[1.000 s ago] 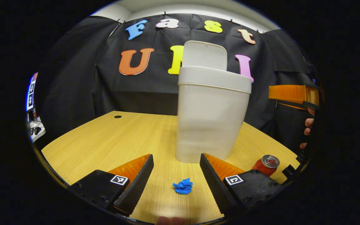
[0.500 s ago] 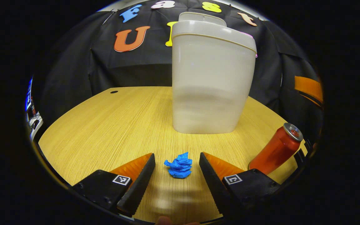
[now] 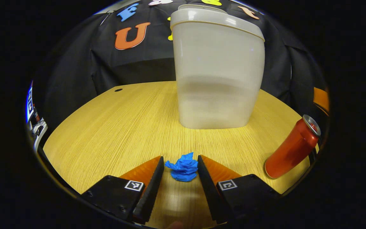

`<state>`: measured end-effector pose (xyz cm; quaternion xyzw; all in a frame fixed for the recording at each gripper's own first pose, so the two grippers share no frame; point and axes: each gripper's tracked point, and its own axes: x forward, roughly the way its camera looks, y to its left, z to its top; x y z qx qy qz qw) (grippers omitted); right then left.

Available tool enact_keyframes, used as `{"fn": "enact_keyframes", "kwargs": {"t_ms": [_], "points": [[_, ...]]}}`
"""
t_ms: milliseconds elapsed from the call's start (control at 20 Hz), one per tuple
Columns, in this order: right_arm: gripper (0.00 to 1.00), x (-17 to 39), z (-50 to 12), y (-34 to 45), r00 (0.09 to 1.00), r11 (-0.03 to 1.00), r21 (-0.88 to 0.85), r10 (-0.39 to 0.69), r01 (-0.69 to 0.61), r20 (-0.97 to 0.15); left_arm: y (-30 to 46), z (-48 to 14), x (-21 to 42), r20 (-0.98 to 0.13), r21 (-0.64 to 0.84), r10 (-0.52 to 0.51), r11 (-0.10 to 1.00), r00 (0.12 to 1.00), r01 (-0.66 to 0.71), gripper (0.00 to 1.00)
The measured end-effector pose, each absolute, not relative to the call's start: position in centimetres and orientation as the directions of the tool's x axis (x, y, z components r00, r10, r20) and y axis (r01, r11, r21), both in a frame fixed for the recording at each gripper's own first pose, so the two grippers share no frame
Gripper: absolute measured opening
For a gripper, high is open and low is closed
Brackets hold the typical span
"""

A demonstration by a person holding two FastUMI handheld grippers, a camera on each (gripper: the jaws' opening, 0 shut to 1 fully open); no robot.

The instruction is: Press the lid of the desktop garbage bin to open it, pick up the crumpled paper on the desktop and throw it into the bin, then pick up the pop can on the desktop and drop it into the bin, and finally close the garbage bin lid.

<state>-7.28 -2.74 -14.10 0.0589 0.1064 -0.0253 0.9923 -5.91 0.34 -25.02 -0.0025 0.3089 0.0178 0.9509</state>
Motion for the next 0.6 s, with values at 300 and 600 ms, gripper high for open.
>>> {"fn": "enact_keyframes", "kwargs": {"t_ms": [300, 600], "points": [[0.96, -7.9, -13.6, -1.8, 0.982, 0.994, 0.089, -0.038, 0.056, -0.184, 1.4, -23.9, -5.7, -0.574, 0.032, 0.034, 0.999, 0.818, -0.019, 0.46], [0.96, -8.2, -13.9, 1.7, 0.984, 0.999, 0.05, -0.006, 0.015, -0.181, 1.8, -22.7, -5.8, -0.543, 0.025, 0.03, 0.999, 0.839, -0.02, 0.4]]}}
